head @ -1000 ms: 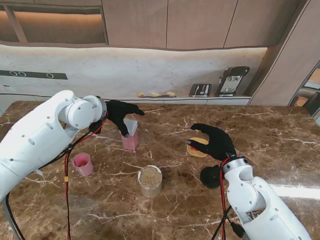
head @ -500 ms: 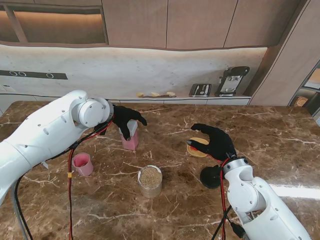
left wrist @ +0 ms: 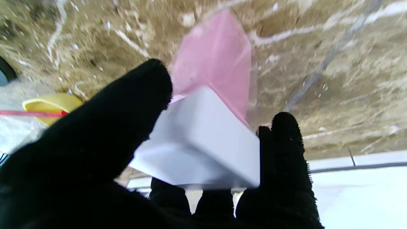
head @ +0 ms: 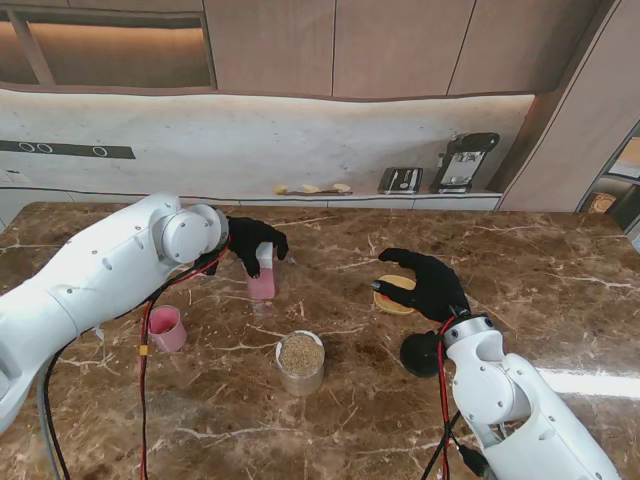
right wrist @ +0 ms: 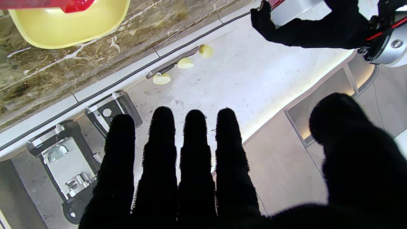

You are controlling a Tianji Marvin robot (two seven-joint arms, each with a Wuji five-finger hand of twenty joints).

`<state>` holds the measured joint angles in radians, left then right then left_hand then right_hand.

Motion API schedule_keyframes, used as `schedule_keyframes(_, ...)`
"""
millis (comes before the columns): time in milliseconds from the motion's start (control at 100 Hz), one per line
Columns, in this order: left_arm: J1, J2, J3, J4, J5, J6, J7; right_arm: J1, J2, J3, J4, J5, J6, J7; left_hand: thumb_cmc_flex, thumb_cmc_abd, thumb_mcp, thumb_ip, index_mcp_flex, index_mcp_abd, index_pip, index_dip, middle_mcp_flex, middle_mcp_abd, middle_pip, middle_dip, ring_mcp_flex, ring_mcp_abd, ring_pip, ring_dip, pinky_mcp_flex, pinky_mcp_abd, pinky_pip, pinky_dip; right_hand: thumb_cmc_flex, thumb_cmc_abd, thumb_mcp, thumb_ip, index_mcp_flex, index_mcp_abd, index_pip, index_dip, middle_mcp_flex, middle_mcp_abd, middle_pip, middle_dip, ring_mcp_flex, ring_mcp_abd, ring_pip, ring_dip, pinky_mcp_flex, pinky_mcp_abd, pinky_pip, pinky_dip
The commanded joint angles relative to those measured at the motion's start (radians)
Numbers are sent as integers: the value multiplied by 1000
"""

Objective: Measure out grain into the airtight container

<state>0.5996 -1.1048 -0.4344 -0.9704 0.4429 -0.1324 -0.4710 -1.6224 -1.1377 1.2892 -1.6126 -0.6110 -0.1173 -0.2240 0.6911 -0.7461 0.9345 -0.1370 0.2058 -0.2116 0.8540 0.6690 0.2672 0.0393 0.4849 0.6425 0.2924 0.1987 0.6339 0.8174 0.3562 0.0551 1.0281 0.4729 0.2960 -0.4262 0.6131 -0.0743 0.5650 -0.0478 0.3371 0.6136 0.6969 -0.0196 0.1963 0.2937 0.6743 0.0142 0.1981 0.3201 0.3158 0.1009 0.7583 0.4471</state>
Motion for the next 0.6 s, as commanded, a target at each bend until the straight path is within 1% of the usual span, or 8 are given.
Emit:
schedule_keyframes(0, 12, -13, 0, 22, 4, -21, 8, -9, -4, -1, -1, 6, 10, 13, 53, -42, 40, 14, 82, 51, 64, 33, 86, 23, 83, 21, 97, 32, 55, 24, 78, -54, 69, 23, -8, 0, -10, 22, 8, -7, -4, -5, 18, 0, 2, 12, 9, -1, 6, -2, -4, 3, 26, 16)
schedule_keyframes(150, 23, -31, -14, 59, -25, -56, 46, -10, -4, -1, -2, 7, 15, 14, 157, 2, 93, 41, 288, 95, 128, 39, 304, 7, 166, 27, 294, 42, 92, 25, 229, -59, 155, 18, -7, 0, -11, 22, 9, -7, -4, -6, 18, 0, 2, 14, 10, -1, 7, -1, -3, 2, 26, 17)
schedule_keyframes(180, 26, -33, -17, 62, -28, -59, 51, -10, -4, -1, -2, 8, 16, 13, 193, 10, 81, 20, 324, 92, 141, 33, 344, 4, 170, 51, 323, 41, 91, 36, 243, -43, 204, -91, -6, 0, -11, 22, 9, -7, -4, -6, 19, 1, 2, 14, 10, 1, 7, -1, -2, 2, 26, 17)
schedule_keyframes(200, 27, -34, -18, 64, -29, -61, 55, -11, -4, -1, -3, 9, 17, 13, 232, 20, 65, 6, 357, 88, 149, 30, 392, 1, 146, 134, 364, 52, 70, 108, 257, -23, 238, -145, -6, 0, -12, 22, 8, -6, -4, -6, 20, 1, 3, 14, 11, 0, 7, -1, -2, 2, 26, 17)
schedule_keyframes(260, 29, -37, -21, 68, -29, -70, 66, -11, -5, -2, -3, 9, 20, 11, 345, 40, 10, -2, 429, 80, 175, 29, 506, -17, 74, 246, 469, 72, -15, 215, 289, 17, 296, -200, -4, 0, -12, 22, 9, -6, -3, -6, 21, 0, 3, 15, 13, -1, 8, 0, -1, 1, 26, 18)
schedule_keyframes(370, 45, -37, -50, 56, -28, -69, 84, -9, -7, -5, -1, 13, 26, 6, 415, 55, -22, 1, 502, 71, 207, 53, 606, -34, 28, 317, 552, 73, -82, 279, 312, 51, 316, -172, -3, -2, -13, 22, 8, -4, -3, -6, 21, 1, 4, 15, 17, -3, 9, 1, 0, -7, 25, 17)
schedule_keyframes(460, 63, -35, -83, 38, -18, -64, 105, -8, -9, -9, 1, 19, 31, 1, 423, 53, -10, -3, 534, 64, 226, 70, 637, -47, 33, 354, 560, 61, -101, 306, 297, 61, 317, -138, -2, -6, -13, 22, 7, -1, -3, -6, 20, 3, 4, 15, 21, -5, 11, 1, 5, -14, 24, 15)
schedule_keyframes(590, 77, -23, -119, -4, 3, -70, 106, -8, -11, -16, 0, 26, 37, -6, 422, 49, -4, -2, 549, 64, 226, 72, 652, -51, 32, 364, 565, 60, -102, 312, 294, 67, 321, -125, -1, -21, -12, 21, 3, -1, -3, -6, 12, 2, 2, 14, 27, 14, 15, 2, 22, -5, 34, 16)
